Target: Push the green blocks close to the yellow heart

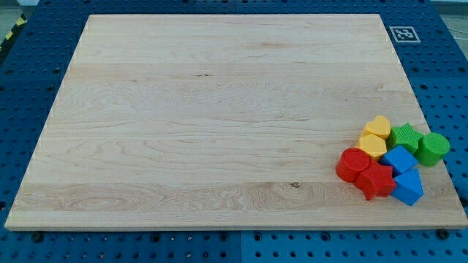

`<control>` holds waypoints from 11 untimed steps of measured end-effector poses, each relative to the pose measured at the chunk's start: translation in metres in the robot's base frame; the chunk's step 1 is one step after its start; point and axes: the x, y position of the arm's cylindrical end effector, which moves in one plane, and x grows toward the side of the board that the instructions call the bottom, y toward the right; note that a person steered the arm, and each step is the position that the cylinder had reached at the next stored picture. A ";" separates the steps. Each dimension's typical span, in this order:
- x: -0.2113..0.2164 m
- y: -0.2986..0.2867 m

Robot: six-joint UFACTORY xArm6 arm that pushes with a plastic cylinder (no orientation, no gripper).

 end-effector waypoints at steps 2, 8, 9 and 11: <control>-0.024 -0.018; -0.067 -0.116; -0.079 -0.125; -0.037 -0.095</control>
